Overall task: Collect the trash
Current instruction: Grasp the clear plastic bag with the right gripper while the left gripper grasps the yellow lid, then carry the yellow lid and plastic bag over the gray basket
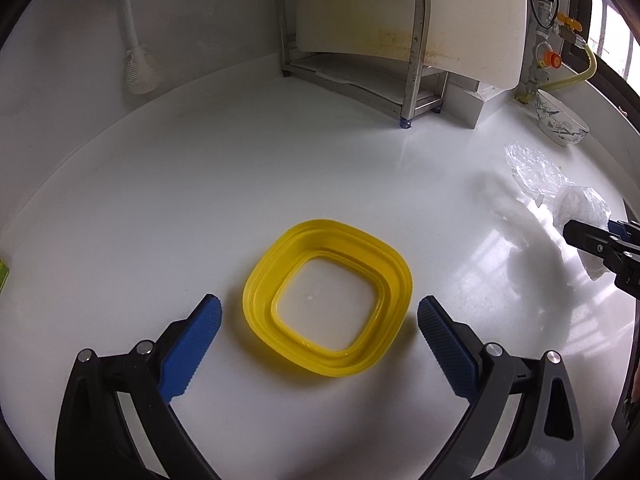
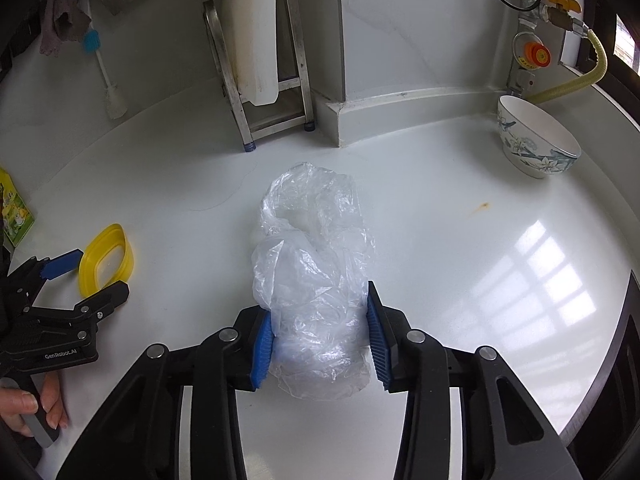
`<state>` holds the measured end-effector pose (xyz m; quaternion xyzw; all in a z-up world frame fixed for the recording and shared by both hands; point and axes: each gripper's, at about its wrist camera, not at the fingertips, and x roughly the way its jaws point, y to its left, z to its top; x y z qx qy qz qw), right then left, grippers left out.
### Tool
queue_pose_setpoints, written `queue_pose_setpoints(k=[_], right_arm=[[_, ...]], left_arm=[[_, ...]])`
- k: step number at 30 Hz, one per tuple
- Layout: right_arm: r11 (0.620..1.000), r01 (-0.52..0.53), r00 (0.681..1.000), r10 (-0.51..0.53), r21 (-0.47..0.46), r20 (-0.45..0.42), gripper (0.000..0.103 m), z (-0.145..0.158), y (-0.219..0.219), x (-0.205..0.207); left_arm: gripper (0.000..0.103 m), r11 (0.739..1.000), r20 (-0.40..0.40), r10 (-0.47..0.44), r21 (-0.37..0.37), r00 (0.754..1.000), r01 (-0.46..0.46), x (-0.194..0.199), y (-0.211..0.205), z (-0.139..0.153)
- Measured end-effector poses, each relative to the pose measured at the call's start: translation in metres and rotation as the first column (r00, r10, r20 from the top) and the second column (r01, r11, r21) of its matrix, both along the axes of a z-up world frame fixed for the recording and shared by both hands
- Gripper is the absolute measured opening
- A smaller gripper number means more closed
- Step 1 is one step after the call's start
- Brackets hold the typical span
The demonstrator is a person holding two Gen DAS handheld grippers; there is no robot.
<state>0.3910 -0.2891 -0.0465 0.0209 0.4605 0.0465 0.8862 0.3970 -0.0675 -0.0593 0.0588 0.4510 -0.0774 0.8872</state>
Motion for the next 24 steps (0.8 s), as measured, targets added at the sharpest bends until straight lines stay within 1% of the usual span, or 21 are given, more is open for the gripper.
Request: queue_pose_setpoints(k=[2,3,4,5,9,11,13,16,19,22,24], right_arm=[[1.0,-0.003,1.0,0.003,0.0,0.0,0.039,0.0,0.001,-0.001],[1.0,-0.005,1.0,0.005,0.001,0.002,0.039,0.0,0.002,-0.002],[1.0,-0.005,1.0,0.005,0.004,0.004,0.039,0.0,0.002,-0.003],[1.0,-0.004,1.0,0.004,0.012,0.006,0.039,0.001,0.002,-0.004],[1.0,-0.006,1.0,0.006,0.028,0.012,0.039,0.003,0.005,-0.013],[0.999,-0.007,1.0,0.007,0.033,0.014,0.039,0.004,0.006,-0.022],[0.999,-0.01,1.0,0.009,0.036,0.021,0.039,0.006,0.008,-0.034],[0.999,-0.007,1.0,0.005,0.053,0.03,0.039,0.01,0.011,-0.054],[0.997,0.0,0.999,-0.004,0.082,0.037,0.039,0.013,0.016,-0.078],[0.995,0.006,0.999,-0.01,0.101,0.034,0.039,0.015,0.024,-0.104],[0.993,0.013,0.999,-0.018,0.117,0.039,0.039,0.019,0.031,-0.122]], left_arm=[[0.09,1.0,0.0,0.002,-0.006,1.0,-0.002,0.001,0.001,0.0],[0.082,1.0,-0.005,-0.002,-0.017,1.0,0.002,0.001,0.002,-0.001],[0.076,0.999,-0.006,-0.005,-0.034,1.0,0.005,0.0,0.004,0.0],[0.073,0.999,-0.001,-0.003,-0.035,1.0,0.003,0.0,0.005,0.001],[0.072,0.999,0.004,0.002,-0.051,1.0,-0.001,-0.007,0.008,0.003],[0.072,0.998,0.02,0.002,-0.059,1.0,-0.001,-0.015,0.01,0.008],[0.072,0.999,0.046,0.002,-0.048,0.999,0.0,-0.027,0.011,0.014],[0.072,1.0,0.088,0.017,-0.018,0.996,-0.015,-0.05,0.014,0.026],[0.072,0.999,0.12,0.027,-0.027,0.992,-0.024,-0.076,0.019,0.04],[0.072,1.0,0.164,0.016,0.007,0.986,-0.017,-0.104,0.02,0.055],[0.072,1.0,0.179,0.008,0.013,0.984,-0.01,-0.123,0.022,0.064]])
